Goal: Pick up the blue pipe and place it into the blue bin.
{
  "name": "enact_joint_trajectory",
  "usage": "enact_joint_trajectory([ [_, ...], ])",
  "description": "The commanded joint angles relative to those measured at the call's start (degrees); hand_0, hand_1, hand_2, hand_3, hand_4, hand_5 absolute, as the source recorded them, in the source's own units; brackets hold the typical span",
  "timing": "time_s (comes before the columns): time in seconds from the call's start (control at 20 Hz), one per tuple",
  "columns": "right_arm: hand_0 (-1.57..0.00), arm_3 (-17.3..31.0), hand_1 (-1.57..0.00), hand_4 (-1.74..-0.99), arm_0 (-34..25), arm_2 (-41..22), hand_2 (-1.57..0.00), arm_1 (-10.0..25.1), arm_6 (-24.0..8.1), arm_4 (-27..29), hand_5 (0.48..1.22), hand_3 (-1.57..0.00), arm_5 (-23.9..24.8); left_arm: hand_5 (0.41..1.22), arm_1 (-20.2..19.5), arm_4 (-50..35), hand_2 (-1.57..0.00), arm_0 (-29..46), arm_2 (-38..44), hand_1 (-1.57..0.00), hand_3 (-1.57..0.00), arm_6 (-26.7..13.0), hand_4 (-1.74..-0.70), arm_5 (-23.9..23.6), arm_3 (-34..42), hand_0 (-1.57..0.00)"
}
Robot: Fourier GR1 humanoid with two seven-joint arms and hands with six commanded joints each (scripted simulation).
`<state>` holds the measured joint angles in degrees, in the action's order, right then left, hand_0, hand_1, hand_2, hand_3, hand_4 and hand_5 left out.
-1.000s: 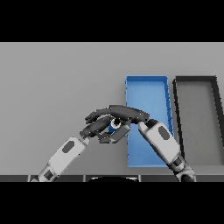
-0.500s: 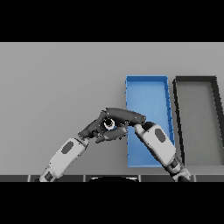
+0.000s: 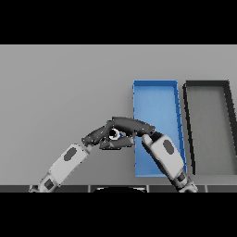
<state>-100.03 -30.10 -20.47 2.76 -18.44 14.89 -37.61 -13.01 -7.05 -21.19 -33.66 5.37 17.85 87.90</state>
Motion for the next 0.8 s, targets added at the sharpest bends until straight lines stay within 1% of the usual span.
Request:
enact_joint_trajectory([
  [0.0, -1.56, -0.6, -1.56, -1.482, 0.7, 0.1, -1.56, -0.1, -0.7, 0.5, 1.206, -1.56, -0.3, 1.184, 0.0, 0.9, -0.42, 0.1, 0.0, -0.41, -0.17, -0.2, -1.11, 0.4, -0.4, -0.5],
  [0.05, -1.56, -0.7, -1.56, -1.483, 0.6, 0.3, -1.56, -0.5, -1.2, 0.1, 1.209, -1.56, 0.0, 1.118, 0.2, 1.7, -0.33, 0.2, 0.1, -0.33, -0.14, 0.1, -1.05, 0.7, -0.4, -0.4],
  [0.1, -1.56, -0.8, -1.56, -1.483, 0.3, 0.8, -1.56, -0.9, -2.5, 0.6, 1.212, -1.56, -0.3, 1.042, 0.5, 3.2, -0.27, 0.0, 0.3, -0.26, -0.11, 1.7, -0.99, 0.0, -1.3, -0.32],
  [0.15, -1.57, -0.7, -1.57, -1.484, 0.4, 1.3, -1.57, -1.3, -2.3, 0.2, 1.214, -1.56, -0.6, 0.964, 0.5, 3.5, -0.21, -0.2, 0.8, -0.21, -0.09, 1.7, -0.95, -0.5, -1.6, -0.26],
  [0.2, -1.57, 0.2, -1.57, -1.484, 0.0, 1.6, -1.57, -2.0, -2.4, -0.1, 1.215, -1.57, -1.0, 0.901, 0.2, 3.6, -0.17, -0.2, 0.9, -0.17, -0.07, 0.7, -0.91, -0.6, -1.7, -0.2],
  [0.25, -1.57, -0.4, -1.57, -1.484, 0.2, 1.7, -1.57, -2.5, -2.4, 0.1, 1.216, -1.57, -1.0, 0.842, 0.3, 3.6, -0.14, 0.2, 0.7, -0.13, -0.05, -0.9, -0.88, -1.0, -1.3, -0.16],
  [0.3, -1.57, -0.3, -1.57, -1.484, 0.9, 1.9, -1.57, -2.7, -1.7, -0.4, 1.217, -1.57, -1.5, 0.794, 0.2, 4.0, -0.11, 0.3, 0.7, -0.11, -0.04, -1.9, -0.85, -1.6, -1.3, -0.13],
  [0.35, -1.57, -0.8, -1.57, -1.485, 0.9, 2.2, -1.57, -2.6, -1.4, -0.4, 1.218, -1.57, -1.7, 0.754, 0.3, 4.1, -0.09, -0.1, 0.9, -0.09, -0.03, -1.5, -0.84, -1.9, -1.3, -0.1],
  [0.45, -1.57, -1.3, -1.57, -1.485, 1.2, 2.6, -1.57, -3.0, -1.4, -0.7, 1.219, -1.57, -1.8, 0.689, 0.1, 4.1, -0.06, 0.1, 1.1, -0.05, -0.02, -0.9, -0.83, -2.0, -1.9, -0.07],
  [0.5, -1.57, -1.0, -1.57, -1.485, 0.7, 2.9, -1.57, -3.4, -2.8, -0.6, 1.219, -1.57, -1.7, 0.659, 0.3, 4.2, -0.04, 0.8, 0.6, -0.04, -0.02, -0.7, -0.83, -2.3, -1.6, -0.05],
  [0.55, -1.57, -0.7, -1.57, -1.487, 0.4, 3.1, -1.57, -4.0, -3.3, -1.4, 1.22, -1.57, -1.7, 0.636, 0.7, 3.6, -0.04, 1.4, 0.7, -0.03, -0.01, -1.4, -0.84, -2.8, -1.3, -0.04],
  [0.6, -1.57, -0.7, -1.57, -1.488, 0.9, 3.1, -1.57, -4.3, -2.7, -1.9, 1.22, -1.57, -2.3, 0.623, 0.7, 2.6, -0.03, 1.5, 1.1, -0.03, -0.01, -4.2, -0.85, -3.0, -1.2, -0.03],
  [0.65, -1.57, -0.7, -1.57, -1.49, 0.2, 3.7, -1.57, -5.0, -2.9, -1.5, 1.22, -1.57, -1.8, 0.616, 0.6, 2.0, -0.02, 1.5, 1.7, -0.02, -0.01, -5.8, -0.87, -3.3, -1.3, -0.03],
  [0.7, -1.57, -0.8, -1.57, -1.491, 0.3, 4.3, -1.57, -4.9, -2.8, -0.9, 1.22, -1.57, -2.0, 0.612, 0.4, 1.6, -0.02, 1.6, 1.7, -0.02, -0.01, -7.3, -0.87, -3.4, -0.8, -0.02],
  [0.75, -1.57, -0.8, -1.57, -1.492, 0.4, 4.7, -1.57, -5.6, -4.7, 1.2, 1.22, -1.57, -1.5, 0.605, 0.0, 1.2, -0.01, 1.9, 1.7, -0.01, -0.01, -7.6, -0.88, -3.2, -0.4, -0.02],
])
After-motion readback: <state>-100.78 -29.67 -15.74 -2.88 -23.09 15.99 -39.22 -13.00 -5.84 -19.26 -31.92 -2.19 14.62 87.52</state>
